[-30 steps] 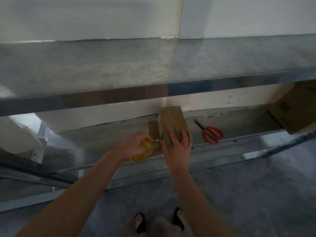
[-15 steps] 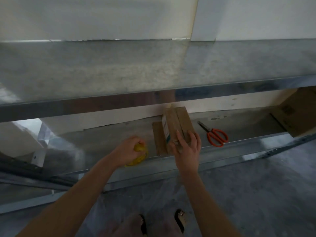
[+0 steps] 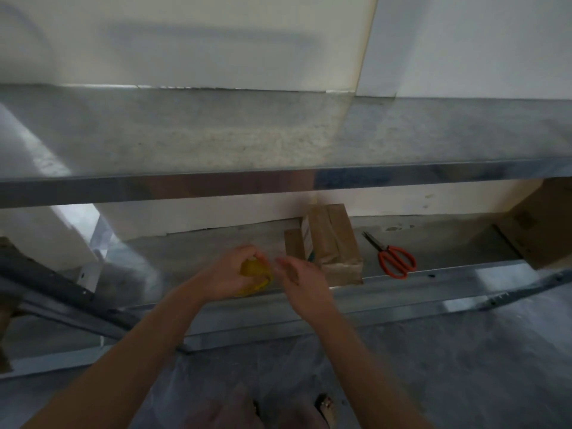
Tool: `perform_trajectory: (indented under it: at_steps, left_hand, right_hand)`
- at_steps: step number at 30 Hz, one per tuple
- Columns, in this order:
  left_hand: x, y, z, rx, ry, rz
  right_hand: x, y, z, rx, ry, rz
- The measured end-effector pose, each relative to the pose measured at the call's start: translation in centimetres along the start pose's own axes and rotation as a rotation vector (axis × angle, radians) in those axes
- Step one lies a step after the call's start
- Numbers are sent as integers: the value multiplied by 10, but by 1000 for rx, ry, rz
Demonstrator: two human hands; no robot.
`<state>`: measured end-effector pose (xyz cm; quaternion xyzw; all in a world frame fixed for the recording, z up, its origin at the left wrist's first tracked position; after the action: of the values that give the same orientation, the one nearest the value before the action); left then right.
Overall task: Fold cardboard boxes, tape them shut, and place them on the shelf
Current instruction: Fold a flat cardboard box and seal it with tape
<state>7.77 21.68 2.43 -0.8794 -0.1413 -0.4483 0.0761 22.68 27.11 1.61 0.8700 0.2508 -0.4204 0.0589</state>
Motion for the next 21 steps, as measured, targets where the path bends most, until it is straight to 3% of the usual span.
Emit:
perform_trajectory:
  at_steps: [4,8,11,14,19,21]
  left_hand:
    - [4,12,-6,62,-33,78]
    - [-4,20,-5,77,-58,67]
    - [-10,30,1,-10,11,-52]
    - [-24,37,1,-42,-36,-52]
    - [-41,28,-29,255,-109,-70]
    - [-47,23,-31,267,-218,-43]
  right_hand:
    - [-3,-3,13,-52,-155,168]
    - [-2,-1,19,-5,-160,154]
    - [-2,-3,22,-5,-156,126]
    - [1,-6,25,-12,-136,102]
    - [-3,2,49,-34,-93,25]
    - [2,0,54,-4,-89,66]
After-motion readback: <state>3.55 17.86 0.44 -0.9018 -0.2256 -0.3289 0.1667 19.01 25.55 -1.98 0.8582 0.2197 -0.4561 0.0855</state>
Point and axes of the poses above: each hand's wrist, its own y-axis away from the middle knuckle, its own z-axis out of the palm, x = y × z, the point moved 7 cm from there along -y, towards the middle knuckle, and after that the axes turned 15 degrees about x, right-handed, at the moved point
